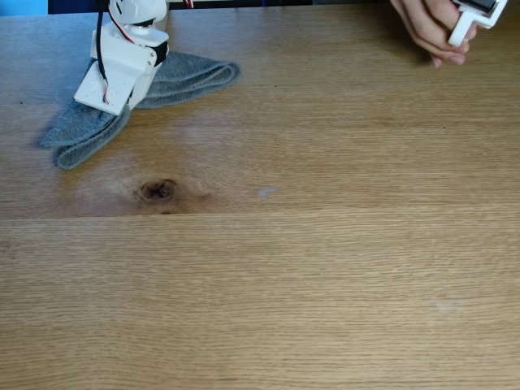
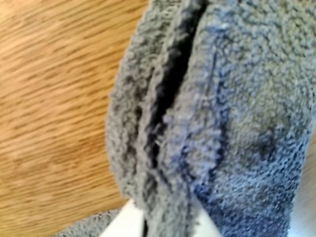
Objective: Clean the area in front of the robot
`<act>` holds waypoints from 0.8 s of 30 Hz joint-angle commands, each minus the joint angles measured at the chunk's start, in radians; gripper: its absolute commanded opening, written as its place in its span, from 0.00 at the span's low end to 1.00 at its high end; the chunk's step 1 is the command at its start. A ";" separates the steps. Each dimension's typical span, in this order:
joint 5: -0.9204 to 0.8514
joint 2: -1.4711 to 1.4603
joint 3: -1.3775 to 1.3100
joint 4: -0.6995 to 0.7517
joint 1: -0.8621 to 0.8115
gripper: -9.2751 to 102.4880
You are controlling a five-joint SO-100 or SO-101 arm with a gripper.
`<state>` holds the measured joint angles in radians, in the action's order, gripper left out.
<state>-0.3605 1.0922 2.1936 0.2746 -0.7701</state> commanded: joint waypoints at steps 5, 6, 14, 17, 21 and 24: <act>0.032 0.201 -0.026 0.012 0.055 0.08; 0.029 0.236 -0.026 0.014 0.067 0.08; 0.025 0.548 -0.026 0.095 0.187 0.08; 0.023 0.634 -0.026 0.141 0.236 0.08; 0.044 0.729 -0.026 0.190 0.327 0.08; 0.058 0.775 -0.026 0.215 0.425 0.08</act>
<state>-0.3175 1.7319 2.1967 0.4817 -0.4387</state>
